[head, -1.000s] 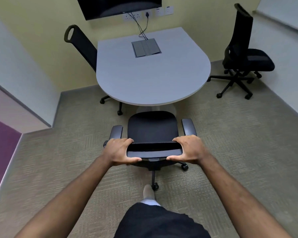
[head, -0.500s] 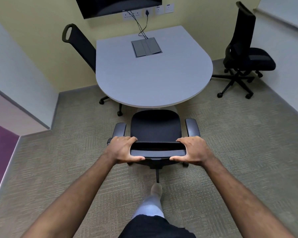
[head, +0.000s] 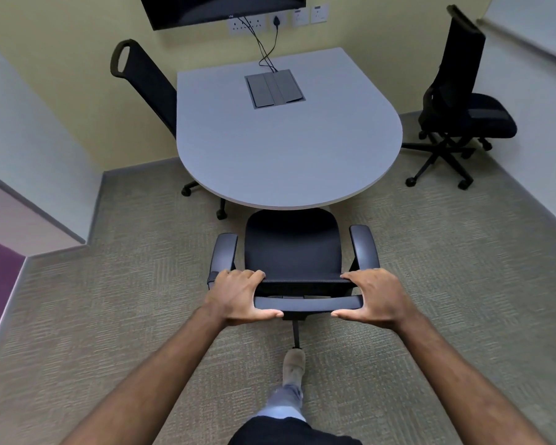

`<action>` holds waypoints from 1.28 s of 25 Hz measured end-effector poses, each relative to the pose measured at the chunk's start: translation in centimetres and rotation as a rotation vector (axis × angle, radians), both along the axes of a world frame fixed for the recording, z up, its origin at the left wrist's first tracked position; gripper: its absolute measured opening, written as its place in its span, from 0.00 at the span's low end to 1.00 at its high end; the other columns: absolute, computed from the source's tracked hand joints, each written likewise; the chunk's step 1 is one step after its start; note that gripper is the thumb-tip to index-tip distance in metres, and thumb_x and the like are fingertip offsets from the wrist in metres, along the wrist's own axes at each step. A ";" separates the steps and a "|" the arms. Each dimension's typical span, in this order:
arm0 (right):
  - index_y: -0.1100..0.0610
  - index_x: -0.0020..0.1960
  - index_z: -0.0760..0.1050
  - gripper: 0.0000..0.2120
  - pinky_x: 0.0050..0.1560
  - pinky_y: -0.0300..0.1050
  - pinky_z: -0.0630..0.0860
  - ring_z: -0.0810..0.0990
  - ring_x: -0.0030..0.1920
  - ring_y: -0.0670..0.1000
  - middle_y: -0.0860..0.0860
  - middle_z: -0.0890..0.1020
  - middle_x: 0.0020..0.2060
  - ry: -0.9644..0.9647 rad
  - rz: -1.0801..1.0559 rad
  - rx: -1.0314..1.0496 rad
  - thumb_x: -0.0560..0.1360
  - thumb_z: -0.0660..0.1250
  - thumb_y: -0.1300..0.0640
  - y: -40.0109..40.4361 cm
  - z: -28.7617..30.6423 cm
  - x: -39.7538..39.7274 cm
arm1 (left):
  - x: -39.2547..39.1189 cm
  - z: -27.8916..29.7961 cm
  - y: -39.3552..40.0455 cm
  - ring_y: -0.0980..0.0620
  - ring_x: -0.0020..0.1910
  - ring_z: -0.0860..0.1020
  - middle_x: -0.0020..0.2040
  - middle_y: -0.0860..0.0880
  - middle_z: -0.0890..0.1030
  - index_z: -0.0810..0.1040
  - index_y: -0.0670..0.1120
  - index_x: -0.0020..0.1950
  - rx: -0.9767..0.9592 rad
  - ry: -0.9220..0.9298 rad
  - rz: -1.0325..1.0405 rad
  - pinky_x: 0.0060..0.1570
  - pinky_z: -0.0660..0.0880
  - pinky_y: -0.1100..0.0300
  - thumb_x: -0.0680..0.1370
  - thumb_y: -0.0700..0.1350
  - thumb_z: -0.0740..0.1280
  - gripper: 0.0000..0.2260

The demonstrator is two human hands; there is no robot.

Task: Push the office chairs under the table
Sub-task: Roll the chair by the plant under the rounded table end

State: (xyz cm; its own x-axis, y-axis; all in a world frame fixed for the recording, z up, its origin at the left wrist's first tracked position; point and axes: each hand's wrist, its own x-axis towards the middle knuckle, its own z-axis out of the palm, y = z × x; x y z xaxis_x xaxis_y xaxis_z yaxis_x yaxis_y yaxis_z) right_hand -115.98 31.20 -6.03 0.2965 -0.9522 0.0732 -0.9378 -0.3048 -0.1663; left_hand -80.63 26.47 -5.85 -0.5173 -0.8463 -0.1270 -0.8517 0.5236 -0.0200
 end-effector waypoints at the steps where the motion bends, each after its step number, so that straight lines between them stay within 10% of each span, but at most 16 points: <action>1: 0.48 0.67 0.82 0.51 0.60 0.52 0.80 0.86 0.57 0.48 0.43 0.87 0.57 0.005 0.001 0.006 0.65 0.55 0.10 0.1 0.0 -0.1 | -0.1 0.0 0.2 0.50 0.52 0.82 0.56 0.53 0.84 0.76 0.52 0.67 0.001 -0.005 -0.002 0.53 0.74 0.51 0.64 0.89 0.43 0.52; 32: 0.50 0.53 0.82 0.37 0.52 0.51 0.78 0.83 0.45 0.52 0.46 0.85 0.43 0.081 -0.078 -0.095 0.64 0.68 0.18 1.8 -0.1 2.7 | 0.1 0.6 1.9 0.46 0.45 0.82 0.47 0.51 0.84 0.75 0.49 0.54 -0.087 -0.030 0.020 0.51 0.72 0.50 0.68 0.86 0.49 0.43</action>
State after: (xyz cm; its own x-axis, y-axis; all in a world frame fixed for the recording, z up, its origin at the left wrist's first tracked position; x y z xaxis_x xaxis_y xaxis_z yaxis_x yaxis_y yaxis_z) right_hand -113.24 32.98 -6.16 0.2303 -0.9625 0.1433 -0.9685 -0.2411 -0.0627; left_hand -80.53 28.40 -5.27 -0.4973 -0.8649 -0.0678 -0.8603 0.5017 -0.0906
